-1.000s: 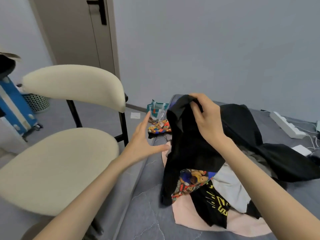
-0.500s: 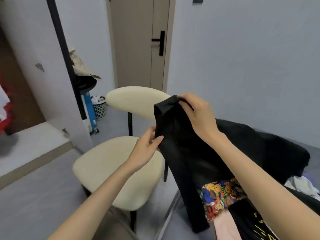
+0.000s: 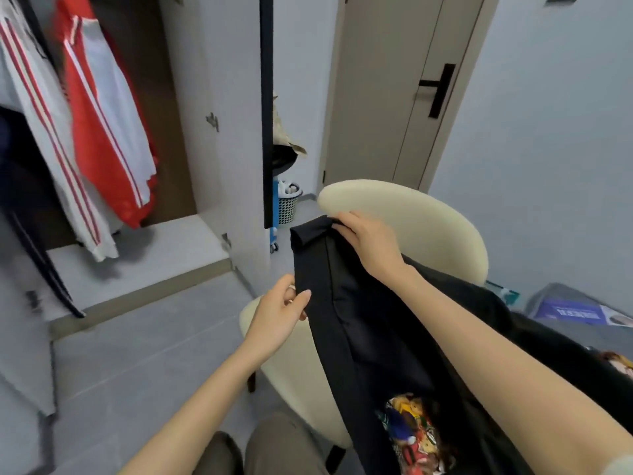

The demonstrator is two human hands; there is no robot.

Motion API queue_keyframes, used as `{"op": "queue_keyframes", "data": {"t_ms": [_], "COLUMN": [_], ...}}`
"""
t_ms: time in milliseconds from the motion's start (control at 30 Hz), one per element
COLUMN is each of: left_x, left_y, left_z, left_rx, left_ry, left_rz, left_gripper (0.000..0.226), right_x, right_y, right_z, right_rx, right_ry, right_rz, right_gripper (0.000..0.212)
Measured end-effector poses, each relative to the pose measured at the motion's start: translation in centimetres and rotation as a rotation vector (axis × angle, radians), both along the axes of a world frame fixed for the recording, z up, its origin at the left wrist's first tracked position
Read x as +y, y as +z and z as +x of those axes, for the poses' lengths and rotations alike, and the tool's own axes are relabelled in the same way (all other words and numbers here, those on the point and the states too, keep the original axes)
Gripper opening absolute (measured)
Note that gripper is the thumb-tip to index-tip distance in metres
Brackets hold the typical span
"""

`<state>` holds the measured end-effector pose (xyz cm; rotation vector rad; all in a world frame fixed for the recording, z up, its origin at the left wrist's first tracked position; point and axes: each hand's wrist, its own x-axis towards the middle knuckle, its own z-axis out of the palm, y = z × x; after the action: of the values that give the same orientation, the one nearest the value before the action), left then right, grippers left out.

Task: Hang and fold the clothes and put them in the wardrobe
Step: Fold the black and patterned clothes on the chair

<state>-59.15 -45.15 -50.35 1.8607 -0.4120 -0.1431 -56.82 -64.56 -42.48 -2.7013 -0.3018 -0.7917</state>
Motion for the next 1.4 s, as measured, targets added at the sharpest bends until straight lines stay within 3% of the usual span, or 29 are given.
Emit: {"op": "queue_keyframes", "data": {"t_ms": [200,367,533,800,933,1033,1167,1233,1400], "left_x": [4.8,5.5,3.1,-3.2,-6.4,-8.5,-9.7,-10.0,-10.3], "left_y": [-3.7,-8.8,-11.2,-10.9,-11.9,-13.1,-14.6,-14.9,-14.7], "left_z": [7.9,10.9,9.6,4.7,1.3,-1.1,-3.6,-4.6,-4.4], "left_rx": [0.062,0.152,0.166,0.079,0.095,0.086,0.001,-0.082,-0.251], "left_ry": [0.259,0.27,0.217,-0.077,-0.203,-0.313,-0.524,-0.577,-0.525], "left_rz": [0.009,0.175,0.229,0.272,0.349,0.511,0.94,1.088,1.18], "left_gripper": [0.008,0.016,0.051,0.053,0.053,0.061,0.085,0.087,0.072], "right_x": [7.0,6.7,2.1,-7.2,-10.2,-10.9,-10.6,-10.4,-11.3], "right_y": [-4.1,-11.4,-14.7,-15.7,-16.9,-18.0,-20.2,-21.0,-20.8], "right_z": [10.8,12.9,8.8,-4.4,-11.8,-15.8,-19.6,-20.6,-20.4], "right_rx": [0.09,0.456,0.545,0.666,0.847,0.948,0.899,0.893,0.8], "right_ry": [0.064,-0.044,-0.157,-0.267,-0.304,-0.365,-0.465,-0.474,-0.454], "right_rz": [0.038,0.028,0.245,0.226,0.241,0.278,-0.056,-0.135,-0.043], "right_gripper": [0.025,0.033,0.041,0.026,0.012,0.008,0.052,0.066,0.018]}}
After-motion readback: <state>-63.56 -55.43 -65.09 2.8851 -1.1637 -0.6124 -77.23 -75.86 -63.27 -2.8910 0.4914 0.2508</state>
